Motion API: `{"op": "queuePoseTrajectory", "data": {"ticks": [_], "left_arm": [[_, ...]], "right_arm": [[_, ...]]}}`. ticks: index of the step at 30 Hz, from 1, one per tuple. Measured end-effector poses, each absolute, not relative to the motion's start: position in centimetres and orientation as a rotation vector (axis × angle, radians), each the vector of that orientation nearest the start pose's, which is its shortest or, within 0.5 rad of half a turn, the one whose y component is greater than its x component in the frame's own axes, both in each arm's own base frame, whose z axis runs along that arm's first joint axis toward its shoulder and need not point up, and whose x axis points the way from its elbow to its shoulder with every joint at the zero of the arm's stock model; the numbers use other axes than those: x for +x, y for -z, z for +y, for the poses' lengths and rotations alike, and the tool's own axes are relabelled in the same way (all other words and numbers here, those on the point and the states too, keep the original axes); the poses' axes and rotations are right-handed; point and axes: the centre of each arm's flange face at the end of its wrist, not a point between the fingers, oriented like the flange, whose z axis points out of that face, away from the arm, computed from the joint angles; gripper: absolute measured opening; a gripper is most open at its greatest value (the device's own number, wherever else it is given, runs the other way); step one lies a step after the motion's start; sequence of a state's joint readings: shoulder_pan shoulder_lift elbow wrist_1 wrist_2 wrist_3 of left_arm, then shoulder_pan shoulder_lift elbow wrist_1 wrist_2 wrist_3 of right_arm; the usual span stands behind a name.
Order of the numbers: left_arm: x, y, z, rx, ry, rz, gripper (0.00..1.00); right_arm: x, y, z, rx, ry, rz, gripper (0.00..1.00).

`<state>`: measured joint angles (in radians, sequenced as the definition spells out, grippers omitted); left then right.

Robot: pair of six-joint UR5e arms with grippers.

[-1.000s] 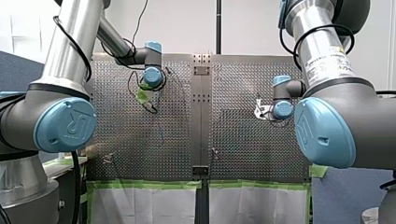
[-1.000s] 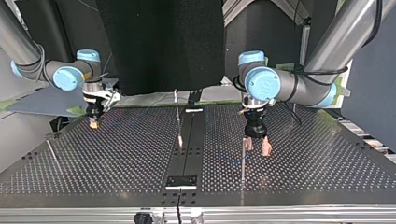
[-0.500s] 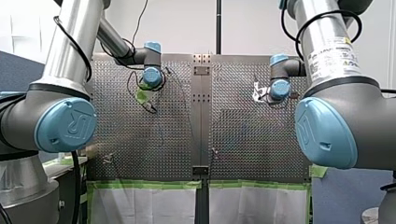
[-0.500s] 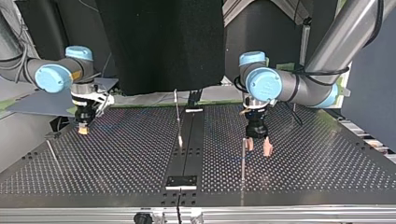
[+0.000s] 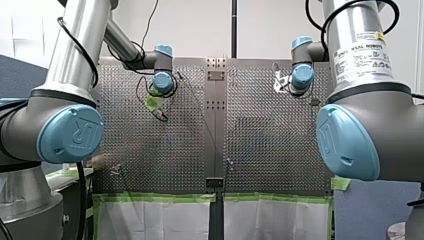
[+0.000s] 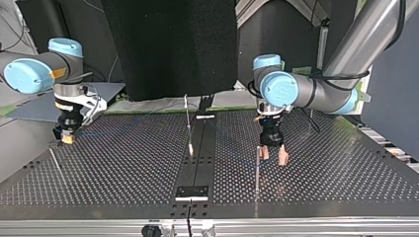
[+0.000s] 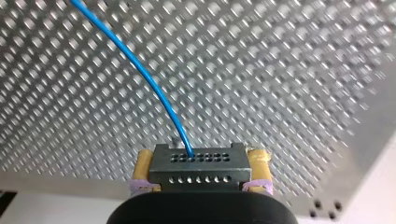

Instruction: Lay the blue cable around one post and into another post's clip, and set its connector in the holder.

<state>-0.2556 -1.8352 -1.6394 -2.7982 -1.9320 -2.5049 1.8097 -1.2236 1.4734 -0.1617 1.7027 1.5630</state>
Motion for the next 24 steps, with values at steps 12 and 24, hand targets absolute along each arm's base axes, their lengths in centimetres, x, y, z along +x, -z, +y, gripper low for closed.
{"op": "queuePoseTrajectory", "data": {"ticks": [12,24], "left_arm": [[53.1,-34.6,-24.2,-0.793,0.656,1.392,1.0],[53.1,-34.6,-24.5,-0.785,0.666,1.398,1.0]], "right_arm": [[23.4,-37.6,-56.0,1.291,-1.213,-1.186,0.22],[21.8,-35.0,-59.0,1.306,-1.269,-1.147,0.22]]}}
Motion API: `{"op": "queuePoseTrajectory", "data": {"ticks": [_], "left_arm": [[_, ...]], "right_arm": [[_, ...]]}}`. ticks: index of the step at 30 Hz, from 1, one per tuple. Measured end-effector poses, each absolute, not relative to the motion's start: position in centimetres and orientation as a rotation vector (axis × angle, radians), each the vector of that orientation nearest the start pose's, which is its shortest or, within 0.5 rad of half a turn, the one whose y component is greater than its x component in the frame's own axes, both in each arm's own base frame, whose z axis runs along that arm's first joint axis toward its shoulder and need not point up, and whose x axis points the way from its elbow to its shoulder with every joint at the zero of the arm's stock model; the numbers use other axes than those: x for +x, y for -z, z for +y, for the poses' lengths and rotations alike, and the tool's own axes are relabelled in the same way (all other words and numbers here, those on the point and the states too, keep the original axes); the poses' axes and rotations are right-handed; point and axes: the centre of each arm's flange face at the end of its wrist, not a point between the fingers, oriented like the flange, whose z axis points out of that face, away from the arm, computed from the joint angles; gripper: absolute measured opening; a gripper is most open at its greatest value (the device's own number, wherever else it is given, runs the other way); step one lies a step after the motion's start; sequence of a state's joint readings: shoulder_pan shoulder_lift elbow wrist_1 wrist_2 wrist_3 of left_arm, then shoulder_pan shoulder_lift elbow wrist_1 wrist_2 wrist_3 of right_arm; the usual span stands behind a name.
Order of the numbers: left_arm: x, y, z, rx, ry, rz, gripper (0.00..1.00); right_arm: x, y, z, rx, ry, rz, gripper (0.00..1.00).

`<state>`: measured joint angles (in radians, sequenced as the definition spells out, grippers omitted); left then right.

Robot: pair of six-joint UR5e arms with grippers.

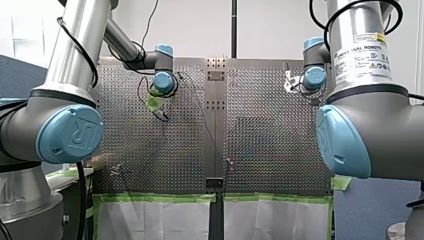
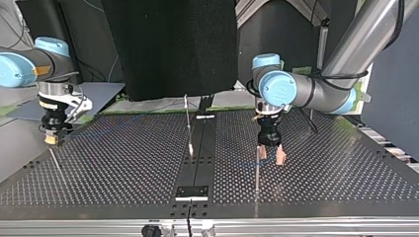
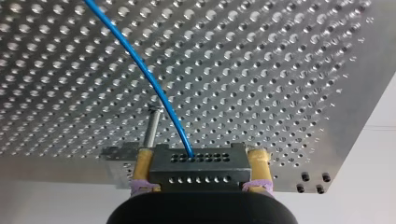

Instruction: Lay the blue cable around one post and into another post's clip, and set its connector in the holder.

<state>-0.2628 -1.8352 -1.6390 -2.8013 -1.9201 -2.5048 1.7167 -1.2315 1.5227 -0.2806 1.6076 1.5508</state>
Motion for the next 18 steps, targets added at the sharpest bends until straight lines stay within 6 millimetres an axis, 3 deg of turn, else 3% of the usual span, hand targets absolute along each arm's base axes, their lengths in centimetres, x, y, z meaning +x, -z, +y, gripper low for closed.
{"op": "queuePoseTrajectory", "data": {"ticks": [11,18], "left_arm": [[53.1,-34.6,-24.5,-0.785,0.667,1.397,1.0],[53.0,-34.5,-24.5,-0.786,0.663,1.4,1.0]], "right_arm": [[19.6,-31.4,-61.7,1.357,-1.278,-1.139,0.25],[16.9,-30.6,-62.4,1.41,-1.233,-1.125,0.25]]}}
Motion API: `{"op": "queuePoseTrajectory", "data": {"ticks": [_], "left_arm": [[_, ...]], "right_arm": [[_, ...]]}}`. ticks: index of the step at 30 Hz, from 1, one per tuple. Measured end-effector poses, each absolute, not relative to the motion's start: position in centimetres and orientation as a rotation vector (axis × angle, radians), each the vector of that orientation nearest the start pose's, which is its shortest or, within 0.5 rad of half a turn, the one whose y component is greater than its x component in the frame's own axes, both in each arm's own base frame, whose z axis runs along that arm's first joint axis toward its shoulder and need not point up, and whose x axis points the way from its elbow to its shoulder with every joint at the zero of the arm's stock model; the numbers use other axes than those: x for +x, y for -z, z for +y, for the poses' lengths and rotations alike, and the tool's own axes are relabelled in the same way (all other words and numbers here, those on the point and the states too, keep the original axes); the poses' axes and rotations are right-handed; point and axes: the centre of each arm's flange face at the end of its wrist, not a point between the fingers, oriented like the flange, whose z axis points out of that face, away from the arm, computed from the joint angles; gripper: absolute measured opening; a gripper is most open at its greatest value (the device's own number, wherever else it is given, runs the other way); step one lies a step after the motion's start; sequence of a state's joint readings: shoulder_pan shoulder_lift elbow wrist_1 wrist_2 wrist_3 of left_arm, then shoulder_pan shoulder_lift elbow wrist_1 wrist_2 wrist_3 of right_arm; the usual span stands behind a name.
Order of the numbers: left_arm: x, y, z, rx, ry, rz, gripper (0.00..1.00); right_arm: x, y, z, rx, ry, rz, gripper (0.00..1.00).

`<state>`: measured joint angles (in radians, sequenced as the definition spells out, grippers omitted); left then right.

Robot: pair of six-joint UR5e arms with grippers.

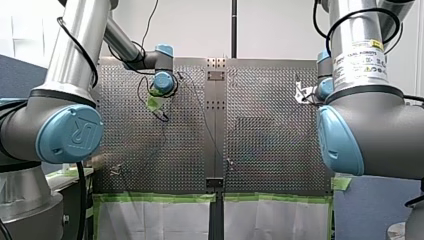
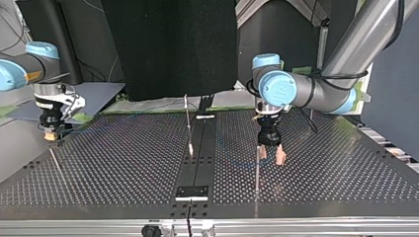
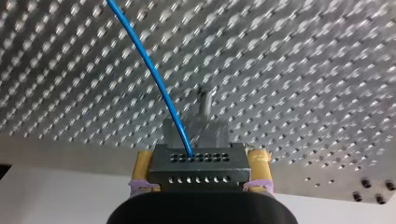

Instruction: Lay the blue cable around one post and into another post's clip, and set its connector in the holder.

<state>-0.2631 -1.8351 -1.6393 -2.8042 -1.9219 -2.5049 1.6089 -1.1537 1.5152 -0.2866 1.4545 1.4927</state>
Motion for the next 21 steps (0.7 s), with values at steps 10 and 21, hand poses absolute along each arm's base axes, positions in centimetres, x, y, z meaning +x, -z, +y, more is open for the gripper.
{"op": "queuePoseTrajectory", "data": {"ticks": [10,21], "left_arm": [[52.9,-34.4,-24.4,-0.791,0.65,1.409,1.0],[52.9,-34.4,-24.3,-0.794,0.645,1.412,1.0]], "right_arm": [[12.8,-30.4,-63.1,1.46,-1.184,-1.086,0.25],[13.5,-29.4,-63.8,1.482,-1.267,-1.004,0.25]]}}
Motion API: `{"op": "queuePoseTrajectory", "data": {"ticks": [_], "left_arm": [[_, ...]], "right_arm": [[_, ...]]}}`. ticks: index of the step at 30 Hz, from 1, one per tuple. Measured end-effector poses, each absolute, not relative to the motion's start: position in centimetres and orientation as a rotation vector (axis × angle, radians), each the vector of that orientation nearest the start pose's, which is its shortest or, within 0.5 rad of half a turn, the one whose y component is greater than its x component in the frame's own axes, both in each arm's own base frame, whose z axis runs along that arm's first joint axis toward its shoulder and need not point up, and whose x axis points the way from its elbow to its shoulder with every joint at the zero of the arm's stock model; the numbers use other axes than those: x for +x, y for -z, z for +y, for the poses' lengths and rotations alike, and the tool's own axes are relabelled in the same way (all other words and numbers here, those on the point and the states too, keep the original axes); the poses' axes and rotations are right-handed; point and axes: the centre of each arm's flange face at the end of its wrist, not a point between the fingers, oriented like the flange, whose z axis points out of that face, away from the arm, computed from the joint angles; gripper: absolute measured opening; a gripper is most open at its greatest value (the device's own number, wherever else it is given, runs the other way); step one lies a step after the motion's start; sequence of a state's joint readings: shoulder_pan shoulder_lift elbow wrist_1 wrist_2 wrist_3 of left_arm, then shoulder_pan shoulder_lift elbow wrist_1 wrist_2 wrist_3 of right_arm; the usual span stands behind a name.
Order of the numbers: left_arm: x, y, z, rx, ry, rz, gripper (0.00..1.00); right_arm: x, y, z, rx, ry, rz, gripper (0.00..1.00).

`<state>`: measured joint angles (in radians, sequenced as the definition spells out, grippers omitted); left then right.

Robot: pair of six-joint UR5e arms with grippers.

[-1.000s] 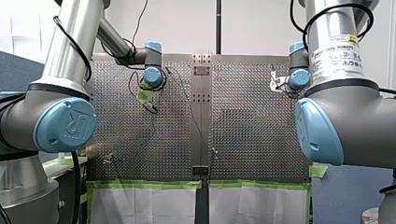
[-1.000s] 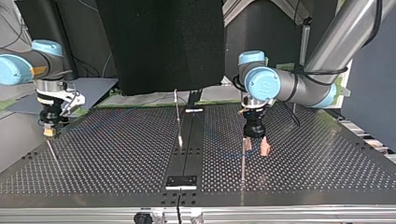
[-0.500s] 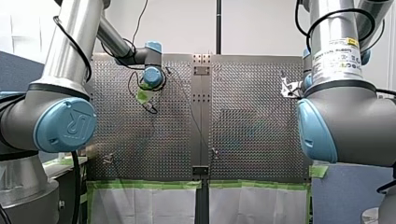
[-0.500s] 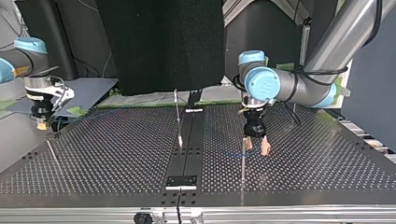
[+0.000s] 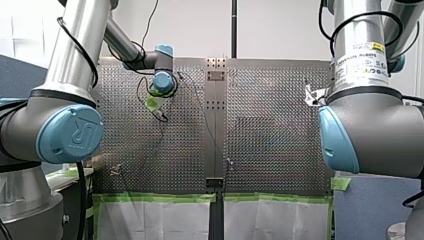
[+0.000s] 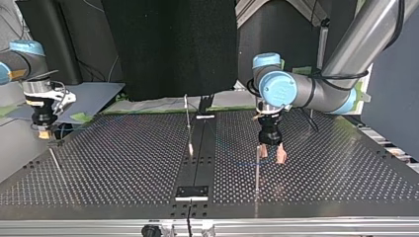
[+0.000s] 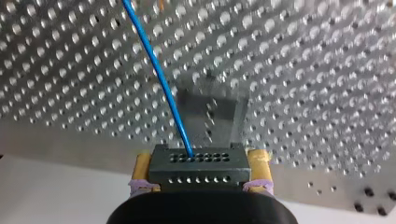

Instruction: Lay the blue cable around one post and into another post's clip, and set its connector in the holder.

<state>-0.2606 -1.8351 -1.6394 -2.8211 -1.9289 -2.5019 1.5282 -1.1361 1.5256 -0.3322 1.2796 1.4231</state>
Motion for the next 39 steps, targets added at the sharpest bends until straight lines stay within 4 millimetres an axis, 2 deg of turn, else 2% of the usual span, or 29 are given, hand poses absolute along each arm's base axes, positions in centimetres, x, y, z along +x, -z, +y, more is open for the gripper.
{"op": "queuePoseTrajectory", "data": {"ticks": [4,9,25,30,39], "left_arm": [[52.9,-34.4,-24.2,-0.794,0.644,1.412,1.0],[53.0,-34.4,-24.2,-0.794,0.642,1.412,1.0],[53.0,-34.4,-24.1,-0.792,0.643,1.413,1.0],[53.0,-34.4,-24.1,-0.791,0.643,1.413,1.0],[53.0,-34.4,-24.1,-0.791,0.643,1.413,1.0]], "right_arm": [[14.2,-28.7,-63.9,1.493,-1.308,-0.976,0.25],[14.9,-28.9,-64.2,1.484,-1.385,-0.945,0.25],[14.7,-28.9,-64.1,1.543,-1.494,-0.887,0.25],[14.3,-28.7,-63.9,1.58,-1.48,-0.884,0.25],[12.8,-28.7,-64.3,1.537,-1.437,-0.914,0.25]]}}
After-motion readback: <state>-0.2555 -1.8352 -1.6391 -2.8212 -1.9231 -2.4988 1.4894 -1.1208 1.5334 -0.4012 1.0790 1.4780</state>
